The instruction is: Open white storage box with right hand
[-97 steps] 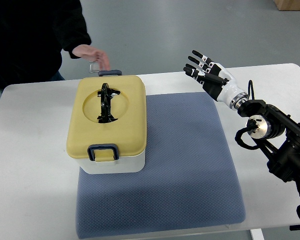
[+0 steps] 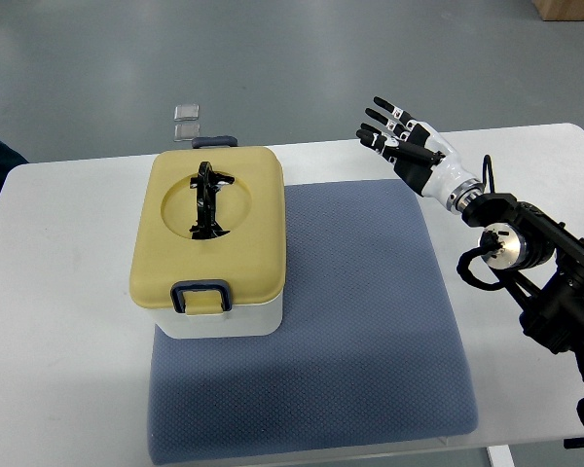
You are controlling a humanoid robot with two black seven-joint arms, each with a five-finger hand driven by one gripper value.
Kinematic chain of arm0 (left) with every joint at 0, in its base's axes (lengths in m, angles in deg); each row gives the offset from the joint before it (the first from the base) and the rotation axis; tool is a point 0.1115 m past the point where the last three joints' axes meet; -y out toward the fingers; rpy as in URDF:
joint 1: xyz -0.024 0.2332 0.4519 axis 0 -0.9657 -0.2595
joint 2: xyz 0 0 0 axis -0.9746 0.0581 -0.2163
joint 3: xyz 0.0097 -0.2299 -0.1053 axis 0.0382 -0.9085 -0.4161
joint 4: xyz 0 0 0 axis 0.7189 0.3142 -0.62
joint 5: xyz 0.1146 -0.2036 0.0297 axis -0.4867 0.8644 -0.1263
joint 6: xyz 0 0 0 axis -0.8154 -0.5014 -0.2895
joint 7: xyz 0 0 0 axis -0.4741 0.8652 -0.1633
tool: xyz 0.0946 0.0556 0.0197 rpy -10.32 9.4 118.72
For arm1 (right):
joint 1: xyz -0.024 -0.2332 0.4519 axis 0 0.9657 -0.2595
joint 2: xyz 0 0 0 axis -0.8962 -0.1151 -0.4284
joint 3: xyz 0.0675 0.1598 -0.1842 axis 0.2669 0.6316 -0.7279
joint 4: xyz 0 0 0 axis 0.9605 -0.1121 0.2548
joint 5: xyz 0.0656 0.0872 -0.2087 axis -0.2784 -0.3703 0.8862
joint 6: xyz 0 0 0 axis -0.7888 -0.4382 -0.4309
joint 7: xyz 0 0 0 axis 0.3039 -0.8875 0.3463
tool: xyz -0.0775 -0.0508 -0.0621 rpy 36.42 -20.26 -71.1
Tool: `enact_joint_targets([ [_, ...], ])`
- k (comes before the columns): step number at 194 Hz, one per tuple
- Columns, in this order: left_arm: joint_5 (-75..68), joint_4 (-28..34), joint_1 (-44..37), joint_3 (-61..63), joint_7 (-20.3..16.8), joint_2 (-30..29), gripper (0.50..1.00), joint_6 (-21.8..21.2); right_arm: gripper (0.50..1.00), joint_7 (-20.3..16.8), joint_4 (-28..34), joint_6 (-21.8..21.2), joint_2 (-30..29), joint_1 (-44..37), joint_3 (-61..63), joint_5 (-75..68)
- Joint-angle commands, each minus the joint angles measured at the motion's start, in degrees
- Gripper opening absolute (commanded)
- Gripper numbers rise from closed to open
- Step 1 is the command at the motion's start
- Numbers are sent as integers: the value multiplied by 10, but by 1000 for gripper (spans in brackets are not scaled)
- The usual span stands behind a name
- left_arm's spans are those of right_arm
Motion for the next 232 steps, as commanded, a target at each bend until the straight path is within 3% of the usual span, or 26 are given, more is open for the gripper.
enact_joint_targets([
  [1,0,-1,0,0,0,0,1000,1,930,1,0,-1,-1,1,0,0],
  [232,0,0,0,0,0,0,1000,1,930,1,7,-1,2,-2,-2,5],
])
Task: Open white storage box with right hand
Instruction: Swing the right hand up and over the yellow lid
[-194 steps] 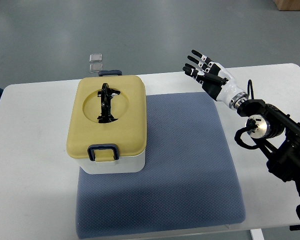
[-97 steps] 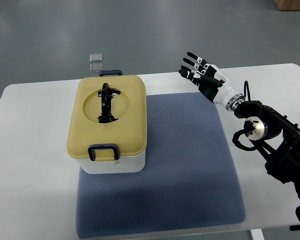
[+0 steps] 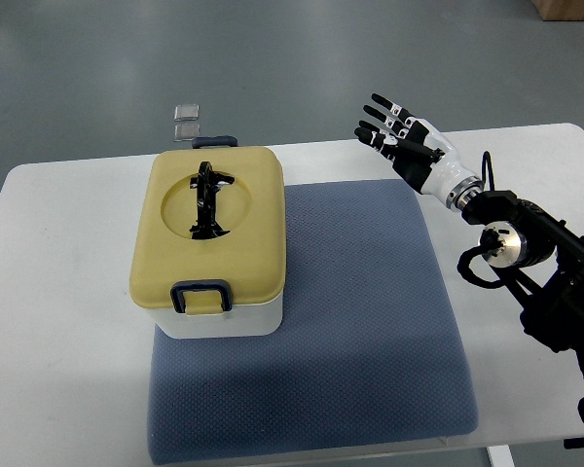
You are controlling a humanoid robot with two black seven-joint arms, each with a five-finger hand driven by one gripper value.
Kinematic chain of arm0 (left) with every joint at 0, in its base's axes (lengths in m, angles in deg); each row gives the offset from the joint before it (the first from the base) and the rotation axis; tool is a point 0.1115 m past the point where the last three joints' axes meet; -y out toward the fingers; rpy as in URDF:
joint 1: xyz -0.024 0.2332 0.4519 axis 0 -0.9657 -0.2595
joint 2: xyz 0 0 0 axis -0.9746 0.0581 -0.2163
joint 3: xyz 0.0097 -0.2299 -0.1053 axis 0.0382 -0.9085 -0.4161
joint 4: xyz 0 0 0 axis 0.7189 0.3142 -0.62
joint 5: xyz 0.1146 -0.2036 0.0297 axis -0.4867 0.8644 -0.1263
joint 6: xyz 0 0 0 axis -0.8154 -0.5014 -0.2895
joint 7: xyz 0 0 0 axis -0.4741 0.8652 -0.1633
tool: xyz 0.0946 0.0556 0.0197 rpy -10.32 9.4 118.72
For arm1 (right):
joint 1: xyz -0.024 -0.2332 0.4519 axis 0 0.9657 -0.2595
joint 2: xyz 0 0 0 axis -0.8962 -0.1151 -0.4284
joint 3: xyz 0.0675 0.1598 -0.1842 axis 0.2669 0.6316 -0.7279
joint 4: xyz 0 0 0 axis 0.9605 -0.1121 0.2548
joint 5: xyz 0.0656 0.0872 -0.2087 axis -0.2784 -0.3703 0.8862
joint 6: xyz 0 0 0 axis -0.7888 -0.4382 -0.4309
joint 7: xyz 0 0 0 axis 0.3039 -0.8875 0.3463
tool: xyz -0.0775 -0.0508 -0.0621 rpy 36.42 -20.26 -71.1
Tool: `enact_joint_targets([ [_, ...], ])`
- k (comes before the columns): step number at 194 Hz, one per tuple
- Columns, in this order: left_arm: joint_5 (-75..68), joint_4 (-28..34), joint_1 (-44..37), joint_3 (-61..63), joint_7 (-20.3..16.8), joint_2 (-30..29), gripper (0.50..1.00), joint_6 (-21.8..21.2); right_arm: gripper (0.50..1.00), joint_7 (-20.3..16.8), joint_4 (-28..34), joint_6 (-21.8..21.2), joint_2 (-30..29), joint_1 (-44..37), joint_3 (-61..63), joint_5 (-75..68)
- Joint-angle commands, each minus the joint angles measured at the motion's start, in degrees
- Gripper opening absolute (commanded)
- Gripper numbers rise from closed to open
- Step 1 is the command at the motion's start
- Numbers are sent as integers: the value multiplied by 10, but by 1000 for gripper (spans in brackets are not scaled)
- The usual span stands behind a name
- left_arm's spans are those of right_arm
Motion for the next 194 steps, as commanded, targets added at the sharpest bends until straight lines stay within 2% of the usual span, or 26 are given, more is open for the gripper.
enact_joint_targets([
  [1,0,0,0,0,0,0,1000,-1,930,1,0,0,0,0,-2,1],
  [68,0,0,0,0,0,0,1000,0,930,0,1,-2,3,-6,-10,29],
  [99,0,0,0,0,0,0,1000,-1,928,3,3,-25,11,-31,-13,63],
  [126,0,0,0,0,0,0,1000,0,928,5,3,-29,50,-85,-31,68],
  [147,0,0,0,0,0,0,1000,-1,928,5,9,-47,70,-152,-97,81],
  [178,0,0,0,0,0,0,1000,0,928,5,11,-73,64,-206,-132,158],
  [194,0,0,0,0,0,0,1000,0,928,21,18,-95,70,-228,-143,198],
])
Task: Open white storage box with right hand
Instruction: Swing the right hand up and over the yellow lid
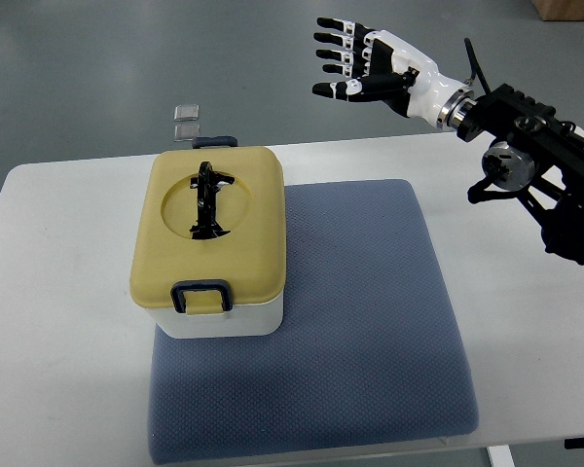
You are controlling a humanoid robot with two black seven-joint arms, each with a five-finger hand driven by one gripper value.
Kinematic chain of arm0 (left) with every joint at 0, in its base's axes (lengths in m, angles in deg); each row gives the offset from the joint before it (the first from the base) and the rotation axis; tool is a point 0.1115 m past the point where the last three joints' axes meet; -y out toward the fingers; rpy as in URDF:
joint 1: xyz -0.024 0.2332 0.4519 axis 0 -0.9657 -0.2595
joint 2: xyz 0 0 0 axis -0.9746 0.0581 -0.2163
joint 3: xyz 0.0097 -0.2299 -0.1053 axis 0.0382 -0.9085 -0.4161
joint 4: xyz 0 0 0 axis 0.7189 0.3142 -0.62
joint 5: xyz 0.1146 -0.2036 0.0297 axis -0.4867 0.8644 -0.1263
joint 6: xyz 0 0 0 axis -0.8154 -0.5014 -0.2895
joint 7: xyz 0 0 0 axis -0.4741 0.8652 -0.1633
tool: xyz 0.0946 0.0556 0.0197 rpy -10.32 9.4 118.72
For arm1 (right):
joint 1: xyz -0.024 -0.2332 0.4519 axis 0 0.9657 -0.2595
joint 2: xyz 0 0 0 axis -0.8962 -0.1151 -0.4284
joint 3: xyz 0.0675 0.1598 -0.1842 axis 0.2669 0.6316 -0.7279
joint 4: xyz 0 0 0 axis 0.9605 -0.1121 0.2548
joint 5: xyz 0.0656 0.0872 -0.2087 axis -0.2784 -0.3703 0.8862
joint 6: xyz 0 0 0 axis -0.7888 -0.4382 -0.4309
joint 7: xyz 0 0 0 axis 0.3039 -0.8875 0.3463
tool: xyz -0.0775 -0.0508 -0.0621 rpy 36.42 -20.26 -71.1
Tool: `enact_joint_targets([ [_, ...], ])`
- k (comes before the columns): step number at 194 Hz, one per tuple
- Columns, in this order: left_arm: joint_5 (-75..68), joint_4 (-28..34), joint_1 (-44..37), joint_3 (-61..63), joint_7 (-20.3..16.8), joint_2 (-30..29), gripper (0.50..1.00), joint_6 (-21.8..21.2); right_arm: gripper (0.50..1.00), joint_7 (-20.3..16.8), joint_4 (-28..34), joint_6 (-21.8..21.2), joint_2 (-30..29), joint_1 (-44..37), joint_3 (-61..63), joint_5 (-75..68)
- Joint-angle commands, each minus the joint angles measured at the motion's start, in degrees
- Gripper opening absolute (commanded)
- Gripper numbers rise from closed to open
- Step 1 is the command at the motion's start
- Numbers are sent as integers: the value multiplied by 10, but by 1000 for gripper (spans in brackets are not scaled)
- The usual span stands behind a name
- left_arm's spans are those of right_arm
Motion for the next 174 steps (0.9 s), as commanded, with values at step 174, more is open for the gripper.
enact_joint_targets([
  [174,0,-1,0,0,0,0,1000,0,915,243,21,95,-55,-446,-627,129],
])
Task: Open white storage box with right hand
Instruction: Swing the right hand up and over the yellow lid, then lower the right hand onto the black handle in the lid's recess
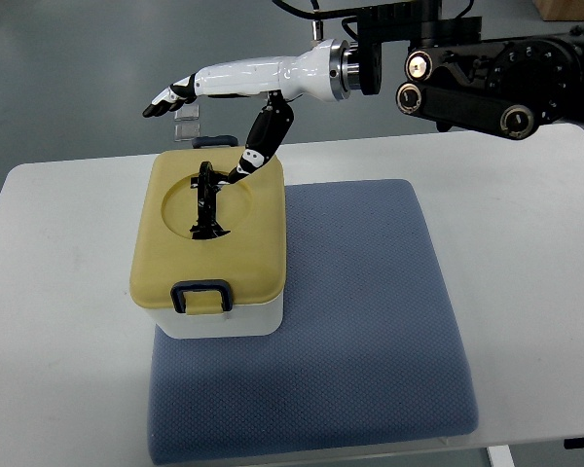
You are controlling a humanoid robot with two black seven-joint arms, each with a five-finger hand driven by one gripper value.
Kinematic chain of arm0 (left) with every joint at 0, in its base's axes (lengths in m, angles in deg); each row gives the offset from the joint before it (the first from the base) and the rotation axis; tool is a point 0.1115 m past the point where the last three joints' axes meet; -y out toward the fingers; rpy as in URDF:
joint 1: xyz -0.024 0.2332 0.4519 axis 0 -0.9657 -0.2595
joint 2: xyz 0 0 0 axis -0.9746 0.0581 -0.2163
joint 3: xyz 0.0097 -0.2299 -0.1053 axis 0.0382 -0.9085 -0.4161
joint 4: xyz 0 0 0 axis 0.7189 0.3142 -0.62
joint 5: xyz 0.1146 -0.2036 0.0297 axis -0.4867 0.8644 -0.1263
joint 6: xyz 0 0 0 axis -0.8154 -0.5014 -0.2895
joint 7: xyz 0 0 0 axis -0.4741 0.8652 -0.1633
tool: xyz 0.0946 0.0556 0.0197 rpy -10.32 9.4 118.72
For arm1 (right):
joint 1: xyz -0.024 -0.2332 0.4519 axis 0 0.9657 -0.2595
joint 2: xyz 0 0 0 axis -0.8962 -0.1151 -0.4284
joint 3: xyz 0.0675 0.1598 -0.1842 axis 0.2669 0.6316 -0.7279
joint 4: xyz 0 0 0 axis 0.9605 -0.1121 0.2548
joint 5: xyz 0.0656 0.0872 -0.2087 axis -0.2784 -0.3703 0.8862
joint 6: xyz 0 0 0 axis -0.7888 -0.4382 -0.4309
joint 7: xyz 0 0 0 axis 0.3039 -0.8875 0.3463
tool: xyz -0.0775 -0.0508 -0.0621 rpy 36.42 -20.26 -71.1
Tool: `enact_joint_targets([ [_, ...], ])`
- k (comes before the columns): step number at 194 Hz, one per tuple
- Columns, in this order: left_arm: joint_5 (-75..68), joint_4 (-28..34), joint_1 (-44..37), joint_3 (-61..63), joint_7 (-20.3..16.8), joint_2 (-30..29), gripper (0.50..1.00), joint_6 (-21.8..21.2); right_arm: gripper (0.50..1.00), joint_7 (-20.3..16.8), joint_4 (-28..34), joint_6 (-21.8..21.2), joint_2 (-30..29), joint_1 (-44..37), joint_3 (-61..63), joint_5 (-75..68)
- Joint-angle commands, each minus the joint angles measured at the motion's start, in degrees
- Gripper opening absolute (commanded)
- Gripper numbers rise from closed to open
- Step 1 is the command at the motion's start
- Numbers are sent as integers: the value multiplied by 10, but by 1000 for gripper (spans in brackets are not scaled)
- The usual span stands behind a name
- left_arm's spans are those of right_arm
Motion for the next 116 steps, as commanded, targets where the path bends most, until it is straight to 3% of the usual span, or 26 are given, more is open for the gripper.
enact_joint_targets([
  [1,0,-1,0,0,0,0,1000,0,915,10,1,17,-16,-18,-20,25],
  [59,0,0,0,0,0,0,1000,-1,901,23,0,48,-45,-29,-29,118],
  [116,0,0,0,0,0,0,1000,0,889,23,0,50,-56,-20,-30,168],
])
